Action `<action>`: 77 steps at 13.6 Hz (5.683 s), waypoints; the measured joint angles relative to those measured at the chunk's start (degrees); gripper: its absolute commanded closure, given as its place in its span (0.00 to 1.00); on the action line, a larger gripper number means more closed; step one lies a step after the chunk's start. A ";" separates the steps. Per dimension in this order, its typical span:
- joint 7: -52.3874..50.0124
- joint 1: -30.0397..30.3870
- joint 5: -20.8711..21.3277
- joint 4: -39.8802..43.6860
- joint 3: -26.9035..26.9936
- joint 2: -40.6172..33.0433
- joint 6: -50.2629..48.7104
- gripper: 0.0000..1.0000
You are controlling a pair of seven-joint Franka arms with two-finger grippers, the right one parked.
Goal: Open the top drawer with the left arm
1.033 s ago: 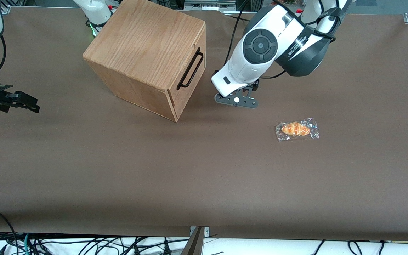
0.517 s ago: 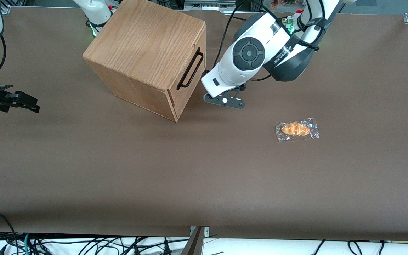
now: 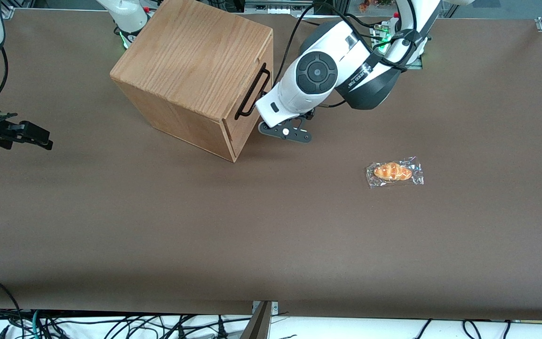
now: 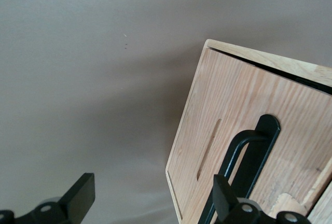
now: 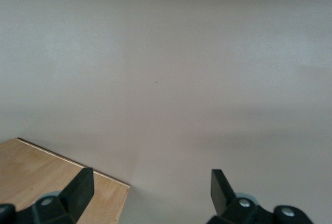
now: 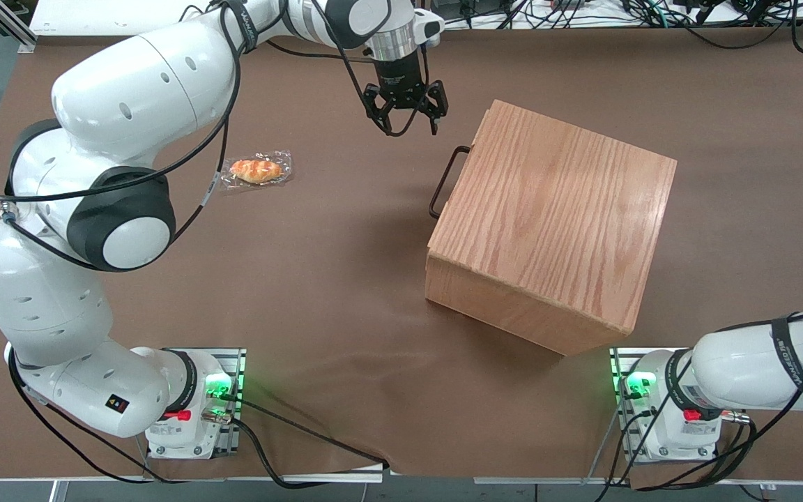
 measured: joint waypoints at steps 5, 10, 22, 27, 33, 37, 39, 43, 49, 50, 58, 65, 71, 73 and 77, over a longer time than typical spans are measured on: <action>0.45 -0.21 0.00 -0.01 -1.48 0.99 1.34 0.00; 4.46 0.13 0.00 -0.31 -1.50 1.27 1.33 0.00; 6.67 -0.33 0.00 -0.75 -3.83 3.51 2.55 0.00; 7.31 -0.33 0.00 -1.00 -3.98 3.64 3.43 0.00; 8.07 -1.05 0.02 -1.97 -4.19 4.29 5.29 0.00; 9.04 -1.17 1.04 -2.32 -4.19 4.37 5.32 0.00; 9.42 -1.17 1.44 -2.50 -4.18 4.40 5.32 0.00; 9.50 -1.24 2.31 -2.60 -4.21 4.39 5.43 0.00; 9.50 -1.30 5.11 -2.60 -4.23 4.39 5.47 0.00; 9.50 -1.27 5.12 -2.60 -4.22 4.39 5.46 0.00; 9.48 -0.42 5.12 -2.60 -4.09 4.31 4.83 0.00; 9.48 0.83 5.19 -2.59 -3.83 3.95 3.31 0.00; 9.49 1.73 6.83 -2.88 -3.76 3.42 2.20 0.00; 9.49 2.01 6.83 -2.98 -3.75 3.33 2.00 0.00; 9.54 2.90 6.83 -3.11 -3.75 3.25 1.21 0.00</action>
